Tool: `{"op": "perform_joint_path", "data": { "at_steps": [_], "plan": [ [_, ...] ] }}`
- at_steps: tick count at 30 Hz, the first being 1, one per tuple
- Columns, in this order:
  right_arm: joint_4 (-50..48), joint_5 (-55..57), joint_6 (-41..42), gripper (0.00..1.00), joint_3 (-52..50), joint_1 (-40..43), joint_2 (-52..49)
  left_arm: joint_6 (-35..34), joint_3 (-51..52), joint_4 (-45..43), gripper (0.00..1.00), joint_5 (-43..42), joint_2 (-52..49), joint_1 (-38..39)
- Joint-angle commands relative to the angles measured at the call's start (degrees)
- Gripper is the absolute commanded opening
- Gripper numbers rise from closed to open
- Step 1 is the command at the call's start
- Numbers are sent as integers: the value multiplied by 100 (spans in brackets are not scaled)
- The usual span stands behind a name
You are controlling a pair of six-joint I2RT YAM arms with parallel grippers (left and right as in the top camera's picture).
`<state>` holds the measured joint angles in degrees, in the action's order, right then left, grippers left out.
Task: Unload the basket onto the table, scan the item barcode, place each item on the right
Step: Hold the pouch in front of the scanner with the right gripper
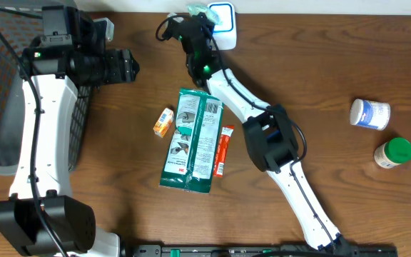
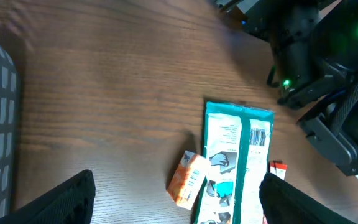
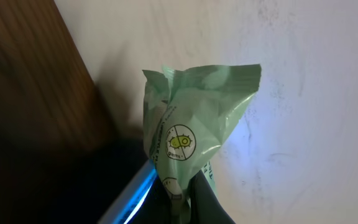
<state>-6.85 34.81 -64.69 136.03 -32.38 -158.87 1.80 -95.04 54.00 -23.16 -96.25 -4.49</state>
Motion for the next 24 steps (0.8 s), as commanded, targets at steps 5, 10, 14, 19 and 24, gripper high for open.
{"op": "perform_joint_path", "data": {
  "at_steps": [5,10,14,19,24],
  "plan": [
    [-20,55,-227,1,35,42,28,96,13,15,81,52,11,-20],
    [-15,94,-227,1,35,48,28,96,13,15,81,52,11,-20],
    [-15,94,-225,1,35,46,28,96,13,15,80,52,11,-20],
    [-125,92,-179,1,37,48,28,96,13,15,81,52,11,-20],
    [-452,83,-35,1,37,46,210,96,13,15,81,52,11,-20]
  ]
}}
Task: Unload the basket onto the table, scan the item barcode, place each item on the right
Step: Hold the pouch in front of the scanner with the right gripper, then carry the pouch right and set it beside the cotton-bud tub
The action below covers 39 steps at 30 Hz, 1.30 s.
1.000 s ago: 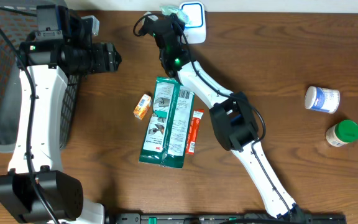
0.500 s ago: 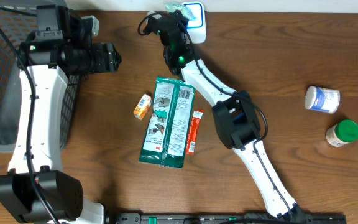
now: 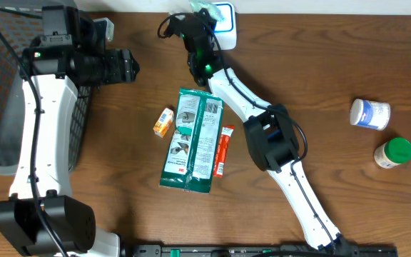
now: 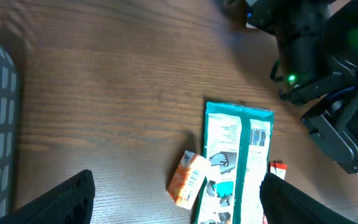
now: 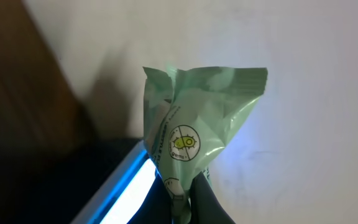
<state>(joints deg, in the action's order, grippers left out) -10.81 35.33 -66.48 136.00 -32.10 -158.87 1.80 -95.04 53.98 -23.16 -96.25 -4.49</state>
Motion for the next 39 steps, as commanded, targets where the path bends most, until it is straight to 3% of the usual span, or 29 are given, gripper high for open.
{"op": "perform_joint_path", "data": {
  "at_steps": [1,7,15,22,31,39],
  "plan": [
    [-46,31,291,1,39,17,291,96,13,17,81,52,11,-20],
    [925,-4,1519,1,39,-4,1104,96,13,17,81,52,11,-20],
    [4194,-393,4325,1,39,223,3038,96,13,17,81,52,11,-20],
    [6710,-1980,6400,1,39,1412,4201,96,13,17,81,52,11,-20],
    [8642,-4247,7713,1,7,3665,4109,96,13,17,81,52,11,-20],
    [9042,-4658,7781,1,-664,4885,3657,96,13,17,81,52,11,-20]
  ]
}}
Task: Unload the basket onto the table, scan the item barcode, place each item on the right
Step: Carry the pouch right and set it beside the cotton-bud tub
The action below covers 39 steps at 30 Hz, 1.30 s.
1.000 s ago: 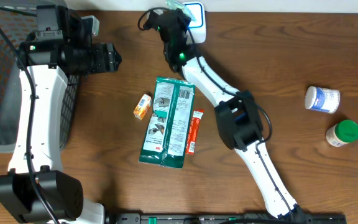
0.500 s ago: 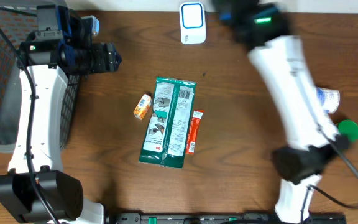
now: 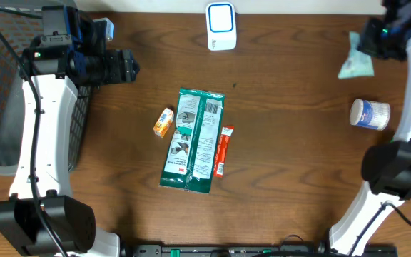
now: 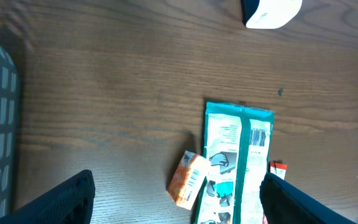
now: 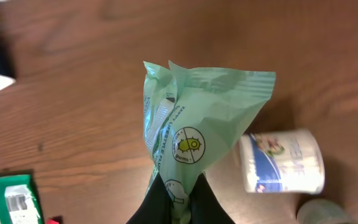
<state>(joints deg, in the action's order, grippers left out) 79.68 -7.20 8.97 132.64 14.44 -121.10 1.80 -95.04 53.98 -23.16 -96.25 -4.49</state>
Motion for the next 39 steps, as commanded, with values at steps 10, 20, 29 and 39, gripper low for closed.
{"op": "perform_joint_path", "data": {
  "at_steps": [10,20,29,39],
  "plan": [
    [-1805,-402,1716,1,-2583,922,-129,96,13,17,81,52,11,-20],
    [-2603,-584,2100,29,-3016,1134,-129,96,13,17,81,52,11,-20],
    [-2352,-584,2100,99,-3016,1130,-129,96,13,17,81,52,11,-20],
    [-2063,37,2100,99,-2865,1130,20,96,13,17,81,52,11,-20]
  ]
}}
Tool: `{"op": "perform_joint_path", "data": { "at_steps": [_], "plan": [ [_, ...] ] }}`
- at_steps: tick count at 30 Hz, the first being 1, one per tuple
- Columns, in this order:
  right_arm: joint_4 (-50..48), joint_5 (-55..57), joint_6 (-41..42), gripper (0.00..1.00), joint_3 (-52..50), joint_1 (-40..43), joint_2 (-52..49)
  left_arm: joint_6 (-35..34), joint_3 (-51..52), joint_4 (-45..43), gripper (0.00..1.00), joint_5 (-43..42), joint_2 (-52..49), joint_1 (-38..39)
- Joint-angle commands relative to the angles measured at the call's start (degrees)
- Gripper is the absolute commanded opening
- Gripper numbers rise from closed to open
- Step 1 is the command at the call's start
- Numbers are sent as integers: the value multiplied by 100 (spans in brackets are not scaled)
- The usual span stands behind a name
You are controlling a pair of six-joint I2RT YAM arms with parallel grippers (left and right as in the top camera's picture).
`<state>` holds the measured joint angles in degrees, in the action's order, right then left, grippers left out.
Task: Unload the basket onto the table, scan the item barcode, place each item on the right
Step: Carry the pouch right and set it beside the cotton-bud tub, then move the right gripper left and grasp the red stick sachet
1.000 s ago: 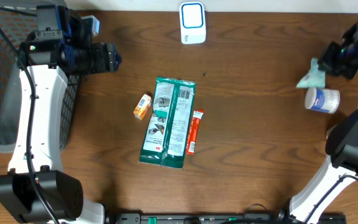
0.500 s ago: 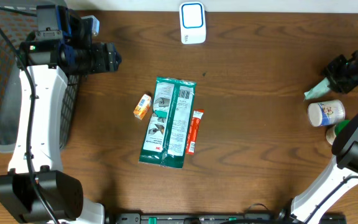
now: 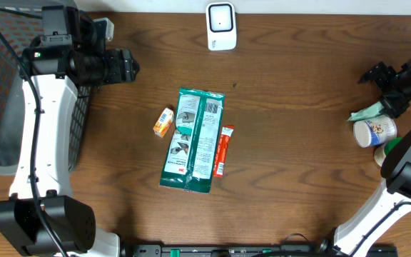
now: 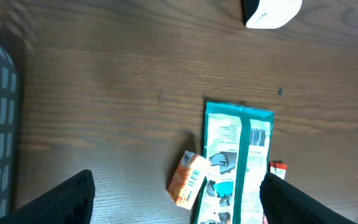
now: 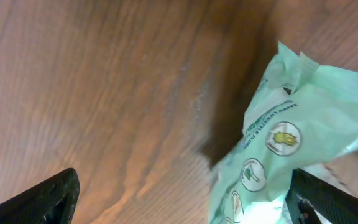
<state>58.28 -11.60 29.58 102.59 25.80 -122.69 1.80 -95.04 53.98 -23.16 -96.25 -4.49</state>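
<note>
The pale green pouch (image 3: 364, 112) lies on the table at the far right, leaning against a white bottle (image 3: 375, 130). My right gripper (image 3: 381, 88) stands open just above it; in the right wrist view the pouch (image 5: 283, 155) shows free between the spread fingertips (image 5: 59, 198). The white barcode scanner (image 3: 221, 16) stands at the back edge in the middle, also visible as the scanner (image 4: 271, 11) in the left wrist view. My left gripper (image 3: 125, 67) is open and empty at the back left.
A teal flat pack (image 3: 193, 139), a small orange box (image 3: 163, 122) and a red sachet (image 3: 224, 150) lie mid-table. A green-capped jar (image 3: 381, 153) sits behind the right arm. A dark wire basket fills the left edge.
My right gripper was shut on the green pouch, held up at the back right. Now it is open and the pouch lies on the table beside the white bottle. The left arm has not moved.
At first my right gripper held the green pouch right at the scanner, whose blue light showed. It stayed there at the second moment. Then the pouch was held over the far right, away from the scanner. Now it lies released next to the white bottle.
</note>
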Motion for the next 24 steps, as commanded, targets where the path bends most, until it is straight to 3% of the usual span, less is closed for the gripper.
{"op": "perform_joint_path", "data": {
  "at_steps": [1,13,19,24],
  "plan": [
    [101,640,37,98,146,-7,240,96,13,17,81,52,11,-20],
    [363,1058,-175,96,146,-57,933,96,13,17,81,52,11,-20],
    [393,-50,-1572,87,146,-424,1318,96,13,17,81,52,11,-20],
    [437,-863,-1792,84,146,-1054,1641,96,13,17,81,52,11,-20]
  ]
}}
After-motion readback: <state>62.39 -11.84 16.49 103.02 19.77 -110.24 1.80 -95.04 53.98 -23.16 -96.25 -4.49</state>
